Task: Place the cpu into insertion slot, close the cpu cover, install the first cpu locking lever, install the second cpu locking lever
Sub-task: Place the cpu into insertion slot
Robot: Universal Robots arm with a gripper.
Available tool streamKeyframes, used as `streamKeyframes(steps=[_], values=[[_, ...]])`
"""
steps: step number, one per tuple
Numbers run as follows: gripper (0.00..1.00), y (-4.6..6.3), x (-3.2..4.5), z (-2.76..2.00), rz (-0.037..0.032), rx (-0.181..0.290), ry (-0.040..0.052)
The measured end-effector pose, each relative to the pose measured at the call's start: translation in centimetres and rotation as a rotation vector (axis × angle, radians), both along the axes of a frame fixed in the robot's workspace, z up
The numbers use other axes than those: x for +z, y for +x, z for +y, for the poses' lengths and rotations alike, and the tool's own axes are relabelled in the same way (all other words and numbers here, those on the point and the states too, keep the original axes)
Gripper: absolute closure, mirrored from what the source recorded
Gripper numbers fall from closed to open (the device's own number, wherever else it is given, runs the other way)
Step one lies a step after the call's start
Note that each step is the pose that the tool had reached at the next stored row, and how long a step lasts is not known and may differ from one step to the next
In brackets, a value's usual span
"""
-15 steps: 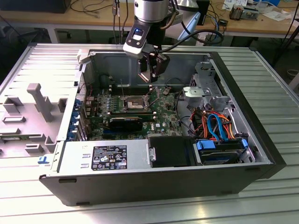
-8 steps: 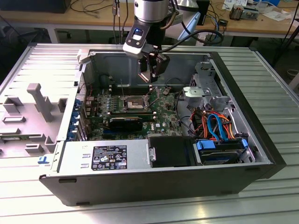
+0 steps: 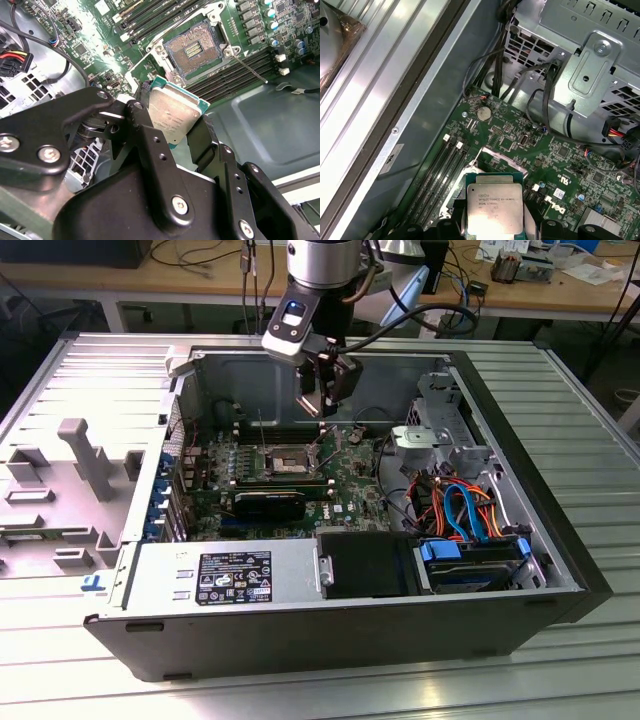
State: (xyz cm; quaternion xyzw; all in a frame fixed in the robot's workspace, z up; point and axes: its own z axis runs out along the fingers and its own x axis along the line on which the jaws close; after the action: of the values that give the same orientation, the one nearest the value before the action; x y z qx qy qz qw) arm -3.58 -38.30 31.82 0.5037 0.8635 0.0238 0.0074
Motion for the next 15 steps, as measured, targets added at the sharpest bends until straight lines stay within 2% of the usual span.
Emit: streamKeyframes(steps=[7,15], values=[[0.46,0.00,-0.04,0.00,-0.0001,-0.041,-0.0035],[0.46,0.00,-0.08,0.00,0.0000,-0.062,-0.0070]])
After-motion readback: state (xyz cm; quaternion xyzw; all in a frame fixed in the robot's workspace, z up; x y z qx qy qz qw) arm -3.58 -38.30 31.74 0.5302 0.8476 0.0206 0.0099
